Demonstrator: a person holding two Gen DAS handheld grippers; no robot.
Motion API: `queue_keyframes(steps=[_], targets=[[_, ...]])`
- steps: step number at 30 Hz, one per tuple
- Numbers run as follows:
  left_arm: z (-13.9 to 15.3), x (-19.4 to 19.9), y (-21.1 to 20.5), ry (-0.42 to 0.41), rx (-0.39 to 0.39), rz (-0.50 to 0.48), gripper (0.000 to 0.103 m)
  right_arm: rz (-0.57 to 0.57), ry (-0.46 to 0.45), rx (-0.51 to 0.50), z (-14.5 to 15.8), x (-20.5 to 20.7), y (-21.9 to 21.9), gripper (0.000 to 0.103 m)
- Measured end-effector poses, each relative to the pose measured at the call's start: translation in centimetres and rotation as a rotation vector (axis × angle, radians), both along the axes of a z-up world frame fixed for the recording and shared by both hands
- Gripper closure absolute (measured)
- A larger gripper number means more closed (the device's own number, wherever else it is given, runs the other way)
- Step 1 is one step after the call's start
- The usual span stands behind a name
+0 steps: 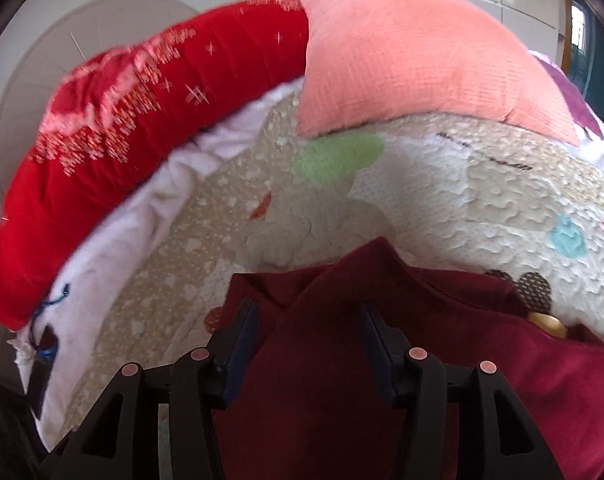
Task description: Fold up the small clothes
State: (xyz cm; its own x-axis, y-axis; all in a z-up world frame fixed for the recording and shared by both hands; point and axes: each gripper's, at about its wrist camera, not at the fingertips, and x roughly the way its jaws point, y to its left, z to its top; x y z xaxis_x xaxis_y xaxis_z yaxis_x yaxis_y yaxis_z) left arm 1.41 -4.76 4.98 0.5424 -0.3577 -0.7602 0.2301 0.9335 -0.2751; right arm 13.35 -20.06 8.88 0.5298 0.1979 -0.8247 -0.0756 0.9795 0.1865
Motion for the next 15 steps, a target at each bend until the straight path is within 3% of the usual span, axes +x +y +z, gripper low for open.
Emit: queue_keyframes(steps=[2,4,6,10,11,15], targets=[[-0.2,0.1,0.3,0.014,-0.017,-0.012,0.034,-0.005,0.045,-0.071,-1.3,1.0,0.4,0.062],[-0.4,0.2,0.6,0.020,-0.039,-0.019,0.034,-0.002,0.036,-0.077,-1.6,1.1,0.4,0.071],[-0.6,0.3,1.0,0.038,-0.065,-0.020,0.034,0.000,0.008,-0.066,-1.1,1.0,0.5,0.096],[-0.7,0.4,1.2,0.054,-0.082,-0.021,0.034,-0.002,-0.048,-0.005,0.8,1.0,0.9,0.096],[-0.7,0.3,1.1,0.050,-0.078,-0.024,0.034,0.013,-0.051,0.004,0.6,1.2,1.1,0.102],[-0.6,0.2,1.0,0.044,-0.072,-0.028,0.034,0.009,-0.001,0.018,-1.4,1.7,2.0,0.102]])
